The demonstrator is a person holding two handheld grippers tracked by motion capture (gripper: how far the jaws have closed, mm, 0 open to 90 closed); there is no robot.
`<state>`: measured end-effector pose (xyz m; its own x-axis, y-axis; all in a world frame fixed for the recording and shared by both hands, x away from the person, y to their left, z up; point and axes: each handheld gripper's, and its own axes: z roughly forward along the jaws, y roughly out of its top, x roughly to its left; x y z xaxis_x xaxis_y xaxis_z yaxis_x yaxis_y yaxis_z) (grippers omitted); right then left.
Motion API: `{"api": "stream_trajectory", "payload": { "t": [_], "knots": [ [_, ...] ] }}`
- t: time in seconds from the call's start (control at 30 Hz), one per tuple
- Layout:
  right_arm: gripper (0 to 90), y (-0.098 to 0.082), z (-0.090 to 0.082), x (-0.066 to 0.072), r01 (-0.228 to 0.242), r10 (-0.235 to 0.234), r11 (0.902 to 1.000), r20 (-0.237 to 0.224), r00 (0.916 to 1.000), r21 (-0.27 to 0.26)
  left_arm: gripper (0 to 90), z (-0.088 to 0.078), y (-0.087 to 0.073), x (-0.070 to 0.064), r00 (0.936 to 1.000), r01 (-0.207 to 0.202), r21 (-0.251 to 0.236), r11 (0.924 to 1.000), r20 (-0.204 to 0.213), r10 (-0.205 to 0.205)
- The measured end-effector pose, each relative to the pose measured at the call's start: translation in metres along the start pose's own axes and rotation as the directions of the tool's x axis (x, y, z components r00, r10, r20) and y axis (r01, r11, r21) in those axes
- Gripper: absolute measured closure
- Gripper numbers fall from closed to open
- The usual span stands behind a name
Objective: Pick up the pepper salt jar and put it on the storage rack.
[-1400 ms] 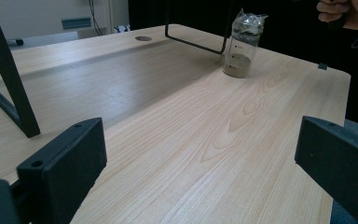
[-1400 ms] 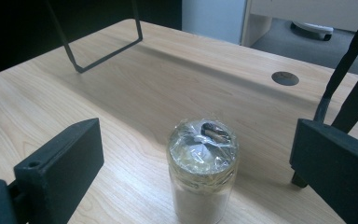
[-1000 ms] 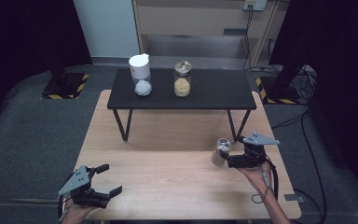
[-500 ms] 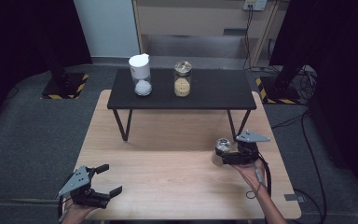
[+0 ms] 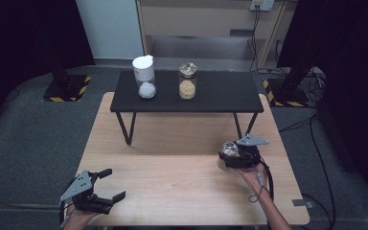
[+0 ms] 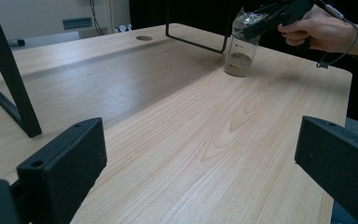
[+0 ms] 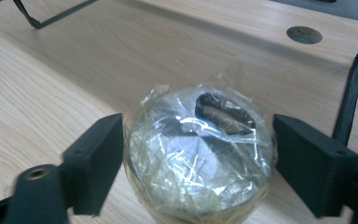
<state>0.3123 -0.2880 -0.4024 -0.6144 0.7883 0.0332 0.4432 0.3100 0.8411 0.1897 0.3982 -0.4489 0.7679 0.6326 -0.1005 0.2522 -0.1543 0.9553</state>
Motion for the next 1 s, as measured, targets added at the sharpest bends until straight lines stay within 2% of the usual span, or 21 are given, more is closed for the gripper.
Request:
{"api": "stream_trajectory", "payload": {
  "t": [0.07, 0.2, 0.9, 1.0],
  "knots": [
    [33.2, -0.0027, -0.0003, 0.0012, 0.012, -0.012, 0.9999, 0.005, 0.9999, -0.012, 1.2, 0.0001, 0.0000, 0.0002, 1.0000, 0.003, 0.001, 1.0000, -0.001, -0.003],
    [34.5, -0.0043, -0.0011, 0.0050, 0.029, -0.029, 0.9993, 0.018, 0.9994, -0.023, 1.2, 0.0006, 0.0001, -0.0001, 1.0000, 0.008, 0.002, 1.0000, -0.004, -0.008],
    [35.1, -0.0047, -0.0019, 0.0015, 0.026, -0.026, 0.9991, 0.004, 0.9996, -0.033, 1.2, 0.0005, -0.0013, 0.0001, 0.9999, 0.016, -0.002, 0.9999, -0.007, -0.016],
    [35.1, -0.0007, -0.0053, 0.0017, 0.040, -0.040, 0.9986, 0.001, 0.9992, -0.034, 1.2, -0.0005, -0.0017, 0.0001, 0.9999, 0.014, -0.007, 0.9999, -0.006, -0.014]
  ]
}}
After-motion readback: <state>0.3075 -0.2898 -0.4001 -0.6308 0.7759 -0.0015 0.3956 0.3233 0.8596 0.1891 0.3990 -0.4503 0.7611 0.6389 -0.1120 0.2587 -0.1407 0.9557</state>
